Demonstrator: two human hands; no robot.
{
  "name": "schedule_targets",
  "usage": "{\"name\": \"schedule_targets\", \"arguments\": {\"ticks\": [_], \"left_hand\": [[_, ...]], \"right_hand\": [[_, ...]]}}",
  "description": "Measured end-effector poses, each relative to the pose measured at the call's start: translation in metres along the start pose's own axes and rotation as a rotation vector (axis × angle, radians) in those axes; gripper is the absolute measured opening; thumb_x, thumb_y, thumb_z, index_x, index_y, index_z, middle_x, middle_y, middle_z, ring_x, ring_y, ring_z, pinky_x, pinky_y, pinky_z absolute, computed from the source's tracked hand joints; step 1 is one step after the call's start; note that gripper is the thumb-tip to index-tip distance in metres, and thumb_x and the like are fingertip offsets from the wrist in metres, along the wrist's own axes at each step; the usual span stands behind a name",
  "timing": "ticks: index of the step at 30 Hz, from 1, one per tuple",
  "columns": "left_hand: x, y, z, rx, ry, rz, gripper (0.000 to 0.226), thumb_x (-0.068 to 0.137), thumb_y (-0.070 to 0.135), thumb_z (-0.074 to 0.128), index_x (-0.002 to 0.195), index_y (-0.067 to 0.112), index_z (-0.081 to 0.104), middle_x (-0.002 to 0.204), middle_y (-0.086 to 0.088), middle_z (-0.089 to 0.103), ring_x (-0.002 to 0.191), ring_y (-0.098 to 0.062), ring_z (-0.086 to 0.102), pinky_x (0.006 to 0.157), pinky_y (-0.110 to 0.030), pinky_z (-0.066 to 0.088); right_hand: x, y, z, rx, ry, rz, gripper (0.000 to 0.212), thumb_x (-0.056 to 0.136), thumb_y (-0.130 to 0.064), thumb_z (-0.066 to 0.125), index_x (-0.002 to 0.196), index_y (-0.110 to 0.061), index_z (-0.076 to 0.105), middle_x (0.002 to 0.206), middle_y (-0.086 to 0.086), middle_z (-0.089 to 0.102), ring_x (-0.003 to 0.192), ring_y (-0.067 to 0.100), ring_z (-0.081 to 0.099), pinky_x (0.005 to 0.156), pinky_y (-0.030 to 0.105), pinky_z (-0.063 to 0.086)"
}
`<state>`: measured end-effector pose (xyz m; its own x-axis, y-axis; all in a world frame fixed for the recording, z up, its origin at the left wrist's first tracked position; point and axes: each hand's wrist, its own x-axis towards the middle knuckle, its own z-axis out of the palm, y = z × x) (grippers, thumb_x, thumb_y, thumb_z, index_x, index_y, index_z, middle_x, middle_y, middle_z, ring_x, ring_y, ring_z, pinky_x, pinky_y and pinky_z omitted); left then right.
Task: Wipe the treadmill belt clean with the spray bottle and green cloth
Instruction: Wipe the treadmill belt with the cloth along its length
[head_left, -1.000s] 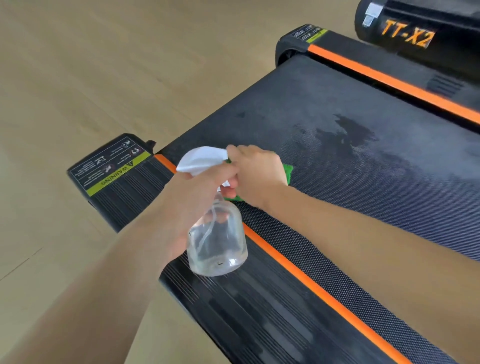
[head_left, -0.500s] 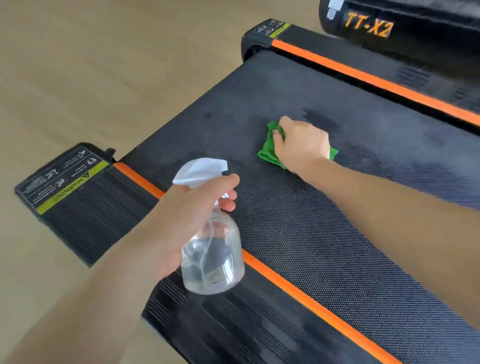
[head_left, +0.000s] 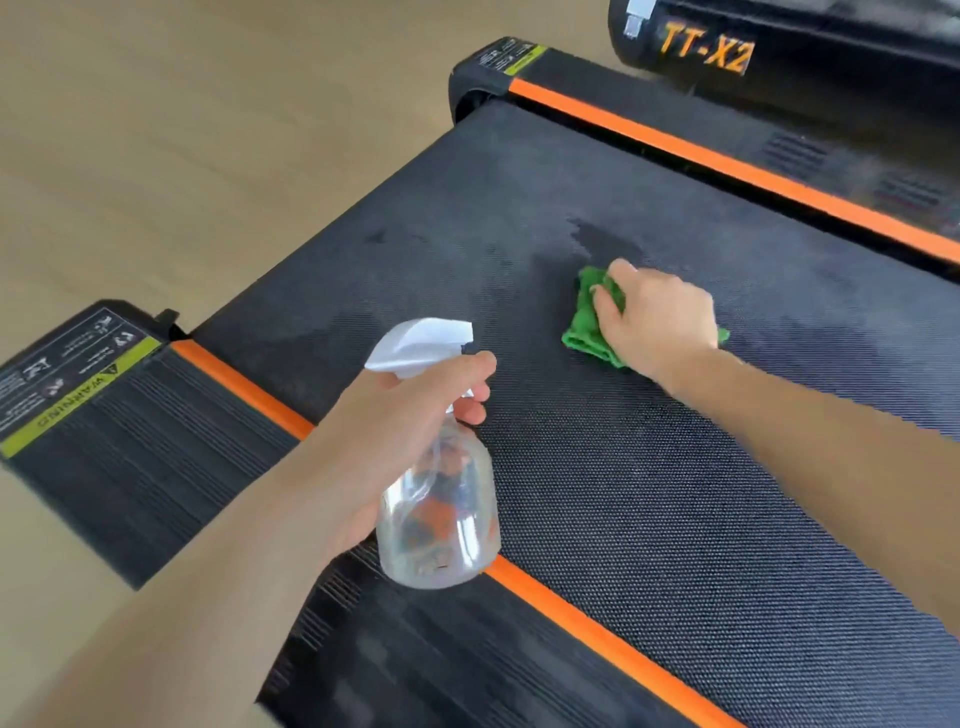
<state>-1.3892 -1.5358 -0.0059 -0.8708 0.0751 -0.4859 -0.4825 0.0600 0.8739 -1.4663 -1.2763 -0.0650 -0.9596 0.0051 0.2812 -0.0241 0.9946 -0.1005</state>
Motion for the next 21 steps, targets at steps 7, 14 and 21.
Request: {"name": "schedule_targets", "arguments": {"ticks": [7,14,21], "left_hand": [[0.004,0.005,-0.012,0.021,0.037,-0.012,0.028,0.083,0.040,0.080,0.072,0.015,0.079,0.070,-0.004,0.077,0.054,-0.014,0.066,0.052,-0.025,0.058],[0.005,0.012,-0.021,0.002,0.052,-0.008,0.028,0.089,0.039,0.078,0.074,0.015,0.079,0.069,-0.004,0.077,0.057,-0.013,0.068,0.059,-0.028,0.058],[0.008,0.010,-0.039,-0.005,0.095,-0.038,0.033,0.082,0.043,0.079,0.059,0.019,0.079,0.061,-0.003,0.074,0.049,-0.012,0.067,0.047,-0.027,0.057]], "right_hand": [[-0.065,-0.049,-0.012,0.067,-0.024,-0.119,0.021,0.092,-0.041,0.047,0.085,-0.021,0.045,0.079,-0.004,0.056,0.075,0.027,0.057,0.058,0.036,0.044],[-0.110,-0.073,-0.024,0.226,-0.051,-0.629,0.018,0.091,-0.034,0.060,0.081,-0.019,0.055,0.072,-0.005,0.050,0.066,0.020,0.049,0.054,0.033,0.040],[0.017,-0.135,0.022,0.119,-0.021,-0.351,0.020,0.093,-0.038,0.048,0.085,-0.019,0.049,0.077,-0.001,0.060,0.075,0.029,0.060,0.055,0.033,0.039]]}}
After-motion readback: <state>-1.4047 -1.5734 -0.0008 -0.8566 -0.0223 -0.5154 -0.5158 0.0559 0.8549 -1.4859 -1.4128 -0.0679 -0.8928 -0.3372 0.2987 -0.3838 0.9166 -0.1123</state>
